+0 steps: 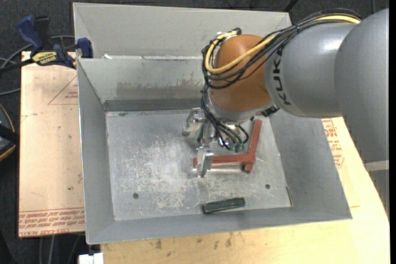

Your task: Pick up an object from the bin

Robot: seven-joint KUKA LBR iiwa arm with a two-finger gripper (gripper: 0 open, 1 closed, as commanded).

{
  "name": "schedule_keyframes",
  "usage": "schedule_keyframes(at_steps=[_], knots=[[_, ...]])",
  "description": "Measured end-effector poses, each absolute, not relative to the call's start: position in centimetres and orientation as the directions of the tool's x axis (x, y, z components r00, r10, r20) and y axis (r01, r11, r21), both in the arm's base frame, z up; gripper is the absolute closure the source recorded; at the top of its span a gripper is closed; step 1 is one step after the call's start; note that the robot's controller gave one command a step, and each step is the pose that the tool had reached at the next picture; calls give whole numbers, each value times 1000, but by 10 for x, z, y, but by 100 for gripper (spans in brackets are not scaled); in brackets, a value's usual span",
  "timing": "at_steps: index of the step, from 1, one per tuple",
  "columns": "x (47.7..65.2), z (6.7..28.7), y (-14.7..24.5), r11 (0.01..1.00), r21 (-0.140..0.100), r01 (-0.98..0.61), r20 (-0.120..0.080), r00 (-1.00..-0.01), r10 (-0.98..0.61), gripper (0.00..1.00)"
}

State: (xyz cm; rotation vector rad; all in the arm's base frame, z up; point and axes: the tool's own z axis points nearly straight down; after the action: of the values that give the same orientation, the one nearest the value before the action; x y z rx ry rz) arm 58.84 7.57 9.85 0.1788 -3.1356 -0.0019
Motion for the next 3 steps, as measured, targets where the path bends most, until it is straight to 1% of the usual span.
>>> schedule_keyframes(at_steps=[1,3], knots=[[559,81,33,744,1,-668,-1,-744,-668,100],[558,82,33,744,2,-668,0,-744,-668,100]])
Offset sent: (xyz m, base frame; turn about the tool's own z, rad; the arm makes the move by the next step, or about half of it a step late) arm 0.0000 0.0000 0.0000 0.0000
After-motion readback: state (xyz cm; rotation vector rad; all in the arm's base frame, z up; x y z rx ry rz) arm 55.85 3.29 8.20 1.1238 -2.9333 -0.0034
